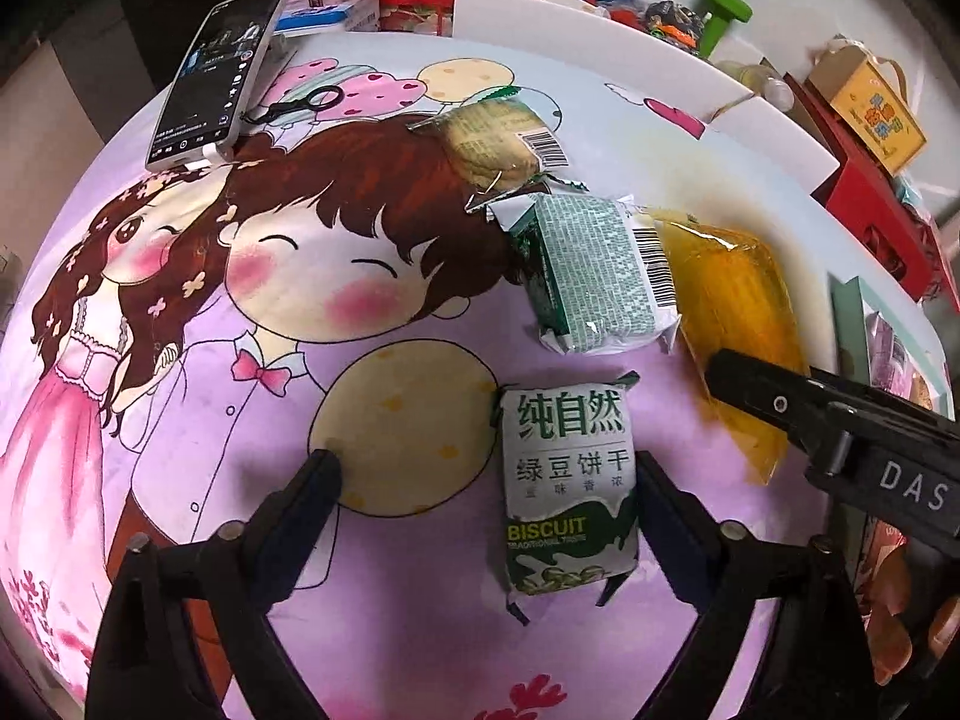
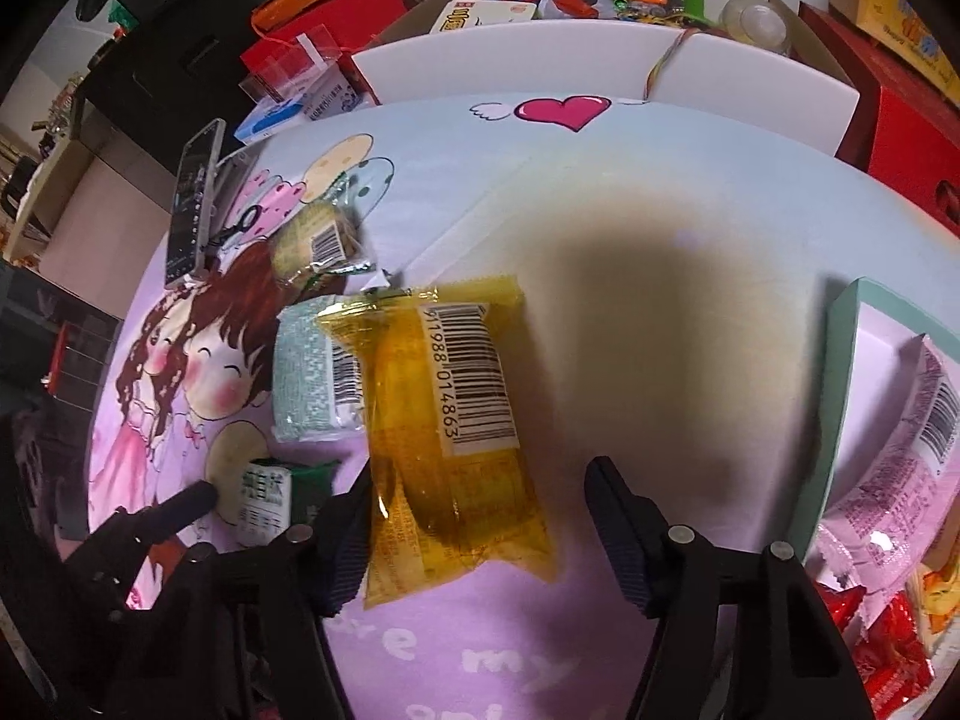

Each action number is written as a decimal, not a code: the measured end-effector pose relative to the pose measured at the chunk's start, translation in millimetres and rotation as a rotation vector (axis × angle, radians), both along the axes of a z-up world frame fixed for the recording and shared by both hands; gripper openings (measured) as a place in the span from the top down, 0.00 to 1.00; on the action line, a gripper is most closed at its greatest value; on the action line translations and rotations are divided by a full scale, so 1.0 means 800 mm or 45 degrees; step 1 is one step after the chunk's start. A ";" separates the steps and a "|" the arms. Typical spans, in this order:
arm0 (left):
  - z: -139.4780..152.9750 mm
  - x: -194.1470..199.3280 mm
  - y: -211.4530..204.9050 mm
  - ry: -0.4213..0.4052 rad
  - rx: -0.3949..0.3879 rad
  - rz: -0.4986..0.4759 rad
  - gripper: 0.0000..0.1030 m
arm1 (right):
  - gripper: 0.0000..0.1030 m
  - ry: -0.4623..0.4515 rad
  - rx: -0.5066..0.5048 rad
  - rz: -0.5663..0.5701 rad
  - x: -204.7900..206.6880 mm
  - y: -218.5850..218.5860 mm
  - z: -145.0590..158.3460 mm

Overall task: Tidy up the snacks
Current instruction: 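Grasp the green biscuit packet with the left tool while the right tool grasps the yellow barcode bag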

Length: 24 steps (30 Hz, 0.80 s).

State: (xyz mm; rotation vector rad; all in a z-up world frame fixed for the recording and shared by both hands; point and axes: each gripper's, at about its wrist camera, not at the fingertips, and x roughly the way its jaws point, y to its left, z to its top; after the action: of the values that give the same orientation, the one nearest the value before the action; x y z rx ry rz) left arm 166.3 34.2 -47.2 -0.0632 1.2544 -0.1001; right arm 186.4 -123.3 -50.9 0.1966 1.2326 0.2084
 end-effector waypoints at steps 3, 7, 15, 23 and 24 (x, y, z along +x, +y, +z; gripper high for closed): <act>0.003 -0.002 -0.001 -0.004 -0.005 -0.028 0.29 | 0.34 -0.007 -0.029 0.009 0.001 0.004 -0.001; 0.004 0.000 -0.002 -0.009 -0.041 -0.024 0.44 | 0.34 -0.021 -0.080 0.018 0.005 0.009 -0.001; 0.006 0.003 0.003 -0.012 -0.043 -0.017 0.48 | 0.43 -0.045 -0.194 0.011 0.008 0.020 -0.008; 0.009 -0.004 0.008 -0.026 -0.067 0.001 0.60 | 0.53 -0.106 -0.248 -0.006 -0.006 0.023 0.001; 0.010 -0.005 0.009 -0.028 -0.070 0.001 0.60 | 0.53 -0.114 -0.255 -0.004 -0.011 0.025 0.003</act>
State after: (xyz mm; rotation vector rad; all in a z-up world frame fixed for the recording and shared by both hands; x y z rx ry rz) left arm 162.2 41.3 -39.3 -0.1095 1.2299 -0.1340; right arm 177.8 -103.6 -48.6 0.0156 1.1558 0.0889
